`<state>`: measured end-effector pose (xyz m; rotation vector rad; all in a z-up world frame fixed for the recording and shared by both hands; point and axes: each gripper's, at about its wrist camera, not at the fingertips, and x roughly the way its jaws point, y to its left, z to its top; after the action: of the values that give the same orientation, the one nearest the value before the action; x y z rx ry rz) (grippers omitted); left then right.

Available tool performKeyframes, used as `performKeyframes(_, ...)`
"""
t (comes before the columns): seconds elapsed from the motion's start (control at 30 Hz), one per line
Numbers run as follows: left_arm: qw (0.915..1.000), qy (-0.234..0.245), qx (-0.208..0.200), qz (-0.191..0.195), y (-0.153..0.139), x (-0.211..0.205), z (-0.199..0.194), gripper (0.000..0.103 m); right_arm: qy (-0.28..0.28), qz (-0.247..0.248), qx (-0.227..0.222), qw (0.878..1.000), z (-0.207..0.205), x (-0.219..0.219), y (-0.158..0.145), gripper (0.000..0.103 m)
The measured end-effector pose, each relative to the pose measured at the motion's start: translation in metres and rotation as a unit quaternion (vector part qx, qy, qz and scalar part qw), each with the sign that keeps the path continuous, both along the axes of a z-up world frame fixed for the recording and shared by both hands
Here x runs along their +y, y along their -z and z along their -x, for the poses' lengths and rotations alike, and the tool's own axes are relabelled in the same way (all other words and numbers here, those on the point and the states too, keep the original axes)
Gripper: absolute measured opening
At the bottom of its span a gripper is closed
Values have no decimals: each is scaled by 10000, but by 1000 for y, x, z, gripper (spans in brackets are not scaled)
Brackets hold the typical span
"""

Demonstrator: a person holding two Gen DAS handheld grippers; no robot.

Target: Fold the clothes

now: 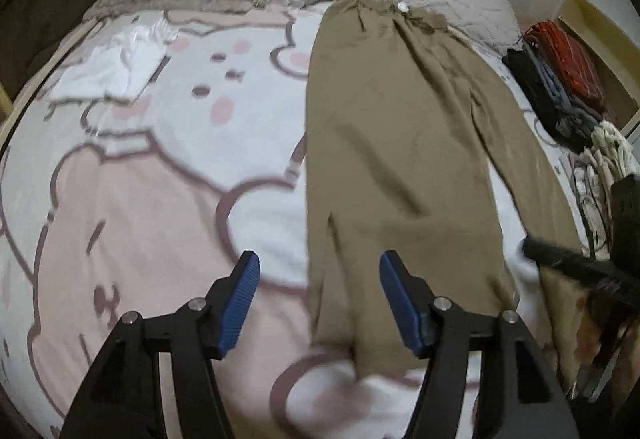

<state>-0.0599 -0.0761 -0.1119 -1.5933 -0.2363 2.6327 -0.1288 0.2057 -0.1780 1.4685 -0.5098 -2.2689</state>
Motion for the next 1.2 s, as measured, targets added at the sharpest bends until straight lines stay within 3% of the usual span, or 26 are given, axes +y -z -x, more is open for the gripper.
performKeyframes(0.03, 9999, 58, -81, -24, 4, 1, -9, 62, 33, -51, 163, 9998, -6, 7, -4, 76)
performKeyframes(0.13, 9990, 192, -360, -179, 19, 9, -30, 62, -357, -142, 404, 9984, -28, 8, -9, 75)
performKeyframes(0.23, 9963, 273, -684, -437, 37, 22, -42, 61, -751, -142, 179, 9969, -48, -2, 2, 53)
performKeyframes(0.3, 9943, 328, -847, -557, 47, 30, -48, 61, -859, -5, -130, 9962, -61, -8, 17, 50)
performKeyframes(0.4, 9957, 356, -708, -472, 49, 40, -42, 61, -670, 199, -210, 9973, -61, -10, 24, 49)
performKeyframes(0.6, 9934, -62, -673, -931, 56, 42, -20, 60, -246, 605, -318, 9974, -60, -13, 36, 48)
performKeyframes(0.63, 9929, -127, -673, -972, 58, 42, -18, 50, -175, 672, -336, 9970, -60, -13, 38, 41)
performKeyframes(0.67, 9926, -171, -679, -996, 58, 43, -16, 32, -104, 739, -354, 9966, -60, -14, 41, 26)
performKeyframes(0.73, 9897, -231, -797, -1163, 59, 43, -16, 9, 0, 771, -434, 9961, -59, -15, 44, 15)
performKeyframes(0.77, 9874, -247, -885, -1285, 58, 42, -18, 4, 26, 757, -448, 9961, -59, -17, 42, 10)
performKeyframes(0.97, 9818, -117, -926, -1654, 16, 33, -54, 4, -263, 975, -440, 9939, -82, -21, 3, 8)
performKeyframes(1.07, 9840, 15, -882, -1545, -13, 28, -89, 4, -579, 1053, -446, 9918, -105, -29, -21, 8)
performKeyframes(1.2, 9851, 112, -1159, -1266, -30, 20, -134, 4, -1134, 1071, -658, 9856, -151, -45, -36, 8)
